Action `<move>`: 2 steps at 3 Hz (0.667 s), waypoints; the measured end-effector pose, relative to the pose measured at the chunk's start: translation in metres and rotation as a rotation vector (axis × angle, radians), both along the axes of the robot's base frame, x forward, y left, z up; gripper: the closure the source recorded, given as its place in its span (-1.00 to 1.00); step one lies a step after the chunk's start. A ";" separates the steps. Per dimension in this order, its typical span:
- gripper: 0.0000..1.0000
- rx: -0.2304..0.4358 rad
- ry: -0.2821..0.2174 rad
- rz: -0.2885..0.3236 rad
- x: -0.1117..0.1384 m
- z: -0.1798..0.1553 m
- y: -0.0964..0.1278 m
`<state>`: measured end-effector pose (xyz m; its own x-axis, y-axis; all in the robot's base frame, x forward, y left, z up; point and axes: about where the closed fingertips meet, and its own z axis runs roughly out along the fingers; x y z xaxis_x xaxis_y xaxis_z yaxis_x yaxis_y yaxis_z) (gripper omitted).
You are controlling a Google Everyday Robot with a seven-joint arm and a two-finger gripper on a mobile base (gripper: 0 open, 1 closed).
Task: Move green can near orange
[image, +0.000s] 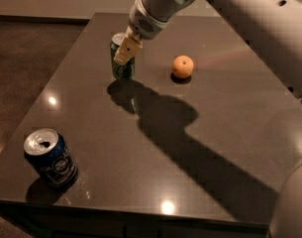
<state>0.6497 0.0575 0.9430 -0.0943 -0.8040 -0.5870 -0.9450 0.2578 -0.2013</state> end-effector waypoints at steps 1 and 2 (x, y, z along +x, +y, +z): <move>1.00 -0.023 -0.005 -0.039 0.016 0.001 -0.024; 1.00 -0.043 0.002 -0.056 0.027 -0.003 -0.038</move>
Offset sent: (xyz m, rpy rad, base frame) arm 0.0397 -0.0575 -0.0035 -0.0664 0.0043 -0.0824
